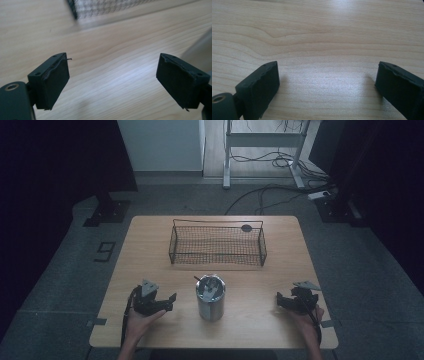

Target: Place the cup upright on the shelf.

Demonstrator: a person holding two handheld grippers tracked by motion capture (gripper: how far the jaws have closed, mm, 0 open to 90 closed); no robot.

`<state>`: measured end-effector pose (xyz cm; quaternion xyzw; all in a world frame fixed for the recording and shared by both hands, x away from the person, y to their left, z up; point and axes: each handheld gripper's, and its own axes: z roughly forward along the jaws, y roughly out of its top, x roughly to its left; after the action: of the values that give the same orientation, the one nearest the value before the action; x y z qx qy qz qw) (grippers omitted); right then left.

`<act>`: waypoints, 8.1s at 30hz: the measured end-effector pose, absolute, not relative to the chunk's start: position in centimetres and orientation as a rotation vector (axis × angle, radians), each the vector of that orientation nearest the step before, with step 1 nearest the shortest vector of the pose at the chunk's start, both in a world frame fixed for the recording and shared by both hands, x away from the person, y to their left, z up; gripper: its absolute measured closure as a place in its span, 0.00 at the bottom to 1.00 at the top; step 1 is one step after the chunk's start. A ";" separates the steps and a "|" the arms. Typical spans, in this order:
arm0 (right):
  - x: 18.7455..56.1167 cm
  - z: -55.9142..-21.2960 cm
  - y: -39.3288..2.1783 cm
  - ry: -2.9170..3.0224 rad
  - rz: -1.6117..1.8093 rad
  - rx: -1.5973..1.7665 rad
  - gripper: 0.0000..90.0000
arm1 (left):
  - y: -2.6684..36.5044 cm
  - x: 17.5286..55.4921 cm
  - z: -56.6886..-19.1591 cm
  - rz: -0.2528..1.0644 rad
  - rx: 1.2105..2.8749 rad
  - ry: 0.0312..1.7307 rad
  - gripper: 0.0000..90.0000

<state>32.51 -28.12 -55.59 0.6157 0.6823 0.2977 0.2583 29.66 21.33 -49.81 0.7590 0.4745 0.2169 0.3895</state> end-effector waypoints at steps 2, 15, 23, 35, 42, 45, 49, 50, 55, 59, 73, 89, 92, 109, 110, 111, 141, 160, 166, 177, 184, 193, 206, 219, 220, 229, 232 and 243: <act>32.5 -55.6 -28.1 1.849 0.808 1.668 0.06 | 21.0 29.3 -49.2 0.524 1.914 1.178 0.11; 32.5 -55.6 -28.2 1.845 0.808 1.670 0.07 | 19.2 27.4 -47.0 0.385 1.877 1.010 0.05; 32.5 -55.6 -28.2 1.840 0.807 1.673 0.07 | 17.4 27.1 -47.1 0.365 1.910 0.962 0.03; 32.5 -55.6 -28.2 1.839 0.807 1.673 0.07 | 13.8 26.9 -46.8 0.325 1.939 0.864 0.00; 32.5 -55.6 -28.2 1.839 0.807 1.674 0.07 | 11.4 27.3 -46.5 0.335 1.938 0.851 0.00; 32.5 -55.6 -28.2 1.839 0.807 1.673 0.07 | 10.3 27.8 -46.7 0.338 1.932 0.861 0.00; 32.5 -55.6 -28.2 1.839 0.807 1.674 0.07 | 8.9 28.7 -47.0 0.360 1.948 0.885 0.00; 32.5 -55.6 -28.2 1.839 0.807 1.674 0.07 | 8.7 28.8 -47.1 0.367 1.941 0.888 0.00; 32.5 -55.6 -28.2 1.839 0.807 1.674 0.07 | 8.2 29.2 -47.4 0.381 1.932 0.895 0.01; 32.5 -55.6 -28.2 1.838 0.807 1.674 0.07 | 8.2 29.0 -47.3 0.409 1.935 0.883 0.02; 32.5 -55.6 -28.2 1.836 0.806 1.675 0.08 | 9.0 30.0 -46.1 0.417 1.913 0.902 0.03; 32.4 -55.6 -28.2 1.824 0.807 1.678 0.10 | 10.6 31.4 -41.0 0.481 1.825 0.925 0.03; 32.4 -55.6 -28.3 1.816 0.809 1.680 0.12 | 10.6 31.7 -40.2 0.478 1.814 0.926 0.03; 32.3 -55.5 -28.3 1.805 0.803 1.686 0.12 | 12.0 34.3 -36.8 0.554 1.794 0.934 0.03; 32.3 -55.5 -28.3 1.805 0.803 1.687 0.12 | 12.0 34.4 -36.7 0.557 1.795 0.933 0.03; 32.3 -55.5 -28.3 1.805 0.803 1.687 0.12 | 12.1 34.6 -36.6 0.558 1.793 0.935 0.03; 32.4 -55.5 -28.4 1.807 0.804 1.686 0.12 | 13.6 40.2 -34.8 0.581 1.721 1.043 0.03; 32.4 -55.6 -28.4 1.804 0.804 1.685 0.12 | 13.8 44.3 -35.7 0.590 1.709 1.106 0.04; 32.4 -55.6 -28.4 1.805 0.805 1.686 0.12 | 14.0 45.6 -36.6 0.586 1.717 1.141 0.04; 32.4 -55.6 -28.4 1.806 0.804 1.686 0.12 | 13.8 47.5 -37.9 0.607 1.701 1.171 0.04; 32.4 -55.6 -28.4 1.805 0.804 1.686 0.12 | 13.6 48.8 -38.0 0.620 1.702 1.189 0.04; 32.4 -55.6 -28.4 1.805 0.804 1.686 0.13 | 13.0 50.6 -38.8 0.638 1.722 1.224 0.04; 32.4 -55.6 -28.4 1.805 0.805 1.686 0.13 | 12.5 52.2 -42.0 0.652 1.759 1.305 0.04; 32.5 -55.6 -28.4 1.804 0.804 1.686 0.13 | 13.1 52.9 -44.8 0.658 1.768 1.376 0.04; 32.5 -55.6 -28.4 1.804 0.804 1.686 0.13 | 13.2 52.9 -44.9 0.660 1.771 1.382 0.04; 32.5 -55.6 -28.4 1.802 0.803 1.686 0.13 | 13.1 52.8 -45.7 0.673 1.755 1.390 0.04; 32.5 -55.5 -28.4 1.801 0.802 1.687 0.13 | 12.9 52.6 -46.0 0.682 1.751 1.382 0.03; 32.4 -55.5 -28.4 1.801 0.801 1.687 0.13 | 12.2 51.7 -46.5 0.723 1.785 1.331 0.02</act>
<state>32.44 -28.39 -55.55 0.6261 0.6682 0.2974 0.2702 51.70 12.20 -46.50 0.7023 0.5235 0.2846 0.3896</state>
